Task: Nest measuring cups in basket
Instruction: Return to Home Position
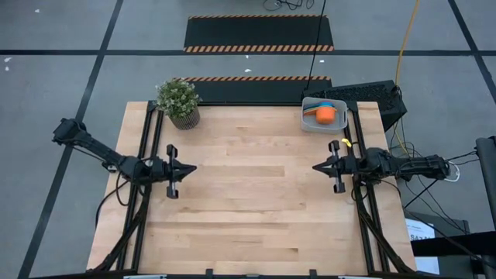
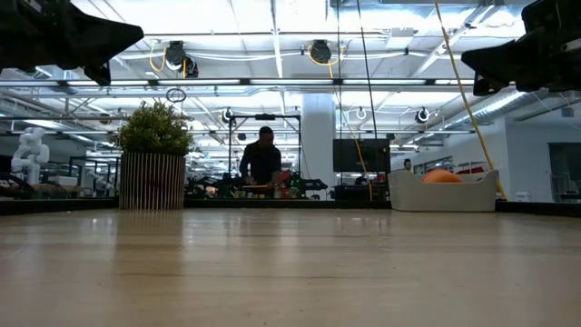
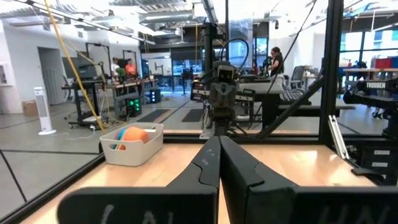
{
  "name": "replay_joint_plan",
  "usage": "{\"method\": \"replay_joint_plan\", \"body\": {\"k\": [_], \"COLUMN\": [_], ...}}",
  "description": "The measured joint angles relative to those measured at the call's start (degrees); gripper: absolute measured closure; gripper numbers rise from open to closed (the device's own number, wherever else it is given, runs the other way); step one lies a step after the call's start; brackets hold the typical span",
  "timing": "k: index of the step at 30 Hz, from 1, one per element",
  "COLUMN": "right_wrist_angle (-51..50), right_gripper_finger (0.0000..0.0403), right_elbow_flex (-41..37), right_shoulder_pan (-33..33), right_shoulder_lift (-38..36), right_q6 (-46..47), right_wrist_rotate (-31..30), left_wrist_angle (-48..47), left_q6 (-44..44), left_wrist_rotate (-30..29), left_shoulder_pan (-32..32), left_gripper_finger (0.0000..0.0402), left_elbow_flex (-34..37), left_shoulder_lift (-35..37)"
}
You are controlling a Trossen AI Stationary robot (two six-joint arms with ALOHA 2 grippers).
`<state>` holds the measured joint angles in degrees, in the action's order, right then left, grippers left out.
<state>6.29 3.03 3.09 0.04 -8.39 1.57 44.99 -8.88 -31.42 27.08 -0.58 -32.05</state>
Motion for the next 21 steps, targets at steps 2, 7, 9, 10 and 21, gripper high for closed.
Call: {"method": "replay_joint_plan", "body": {"k": [2, 7, 9, 10, 21], "right_wrist_angle": [-2.4, -5.1, -5.2, -4.8, -4.2], "right_gripper_finger": [0.0403, 0.0403, 0.0403, 0.0403, 0.0403], "right_elbow_flex": [0.6, 1.4, 1.4, 1.4, 1.5], "right_shoulder_pan": [0.0, 0.0, 0.0, 0.0, 0.0], "right_shoulder_lift": [0.0, 0.0, 0.1, 0.0, 0.0], "right_q6": [0.0, -0.2, -0.6, -0.8, -1.8], "right_wrist_rotate": [0.1, 0.1, 0.1, 0.1, 0.2], "left_wrist_angle": [-0.4, -1.1, -1.3, -1.5, -9.7], "left_q6": [0.0, 0.4, 0.3, 0.2, -4.3], "left_wrist_rotate": [-0.8, -1.8, -2.2, -2.2, -3.8], "left_shoulder_pan": [0.6, 2.8, 3.8, 4.3, 10.1], "left_gripper_finger": [0.0395, 0.0385, 0.0390, 0.0394, 0.0397], "left_elbow_flex": [0.0, 0.0, 0.0, 0.0, 0.0], "left_shoulder_lift": [0.0, 0.0, 0.0, 0.0, 2.5]}}
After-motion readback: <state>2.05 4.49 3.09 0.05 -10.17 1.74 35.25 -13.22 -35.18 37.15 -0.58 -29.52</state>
